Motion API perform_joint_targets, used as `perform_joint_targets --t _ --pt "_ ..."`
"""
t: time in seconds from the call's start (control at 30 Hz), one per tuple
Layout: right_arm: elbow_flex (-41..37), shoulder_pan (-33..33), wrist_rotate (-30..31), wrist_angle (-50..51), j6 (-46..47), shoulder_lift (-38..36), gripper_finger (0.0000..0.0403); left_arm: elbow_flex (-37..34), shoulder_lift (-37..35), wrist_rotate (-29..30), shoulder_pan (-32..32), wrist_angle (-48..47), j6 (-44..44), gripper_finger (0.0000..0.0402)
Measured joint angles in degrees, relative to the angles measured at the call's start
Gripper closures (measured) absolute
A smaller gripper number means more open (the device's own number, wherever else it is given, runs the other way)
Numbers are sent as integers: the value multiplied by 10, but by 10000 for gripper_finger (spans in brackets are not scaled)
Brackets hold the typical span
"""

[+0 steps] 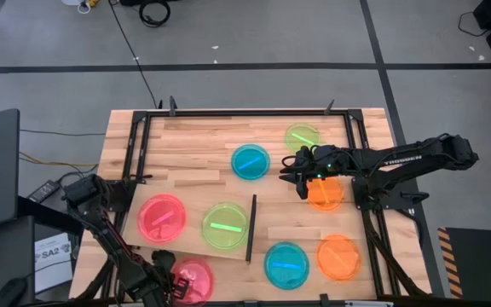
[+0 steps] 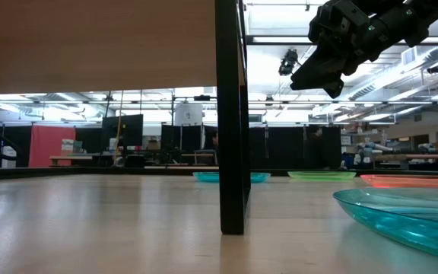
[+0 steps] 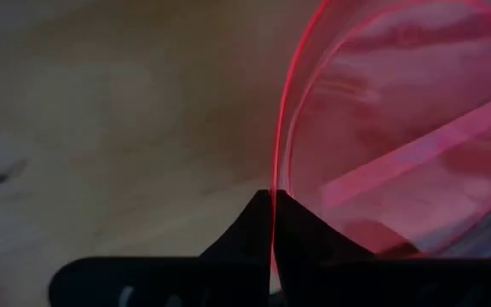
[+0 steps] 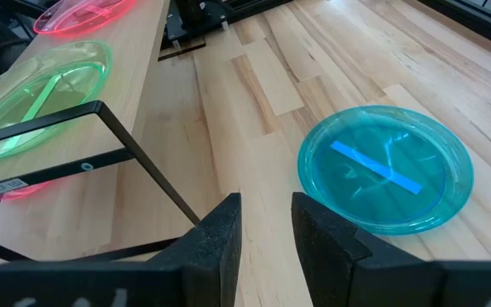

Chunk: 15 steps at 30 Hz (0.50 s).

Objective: Place and stack plates onto a shelf
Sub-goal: Stack the red plate on top of the green plate on the shelf

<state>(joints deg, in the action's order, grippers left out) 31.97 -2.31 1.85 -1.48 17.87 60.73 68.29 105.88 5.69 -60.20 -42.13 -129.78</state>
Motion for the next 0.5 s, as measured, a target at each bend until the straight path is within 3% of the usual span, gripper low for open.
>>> perform_joint_targets --t 0.5 --pt "0 0 0 0 0 0 291 0 -10 3 0 66 4 394"
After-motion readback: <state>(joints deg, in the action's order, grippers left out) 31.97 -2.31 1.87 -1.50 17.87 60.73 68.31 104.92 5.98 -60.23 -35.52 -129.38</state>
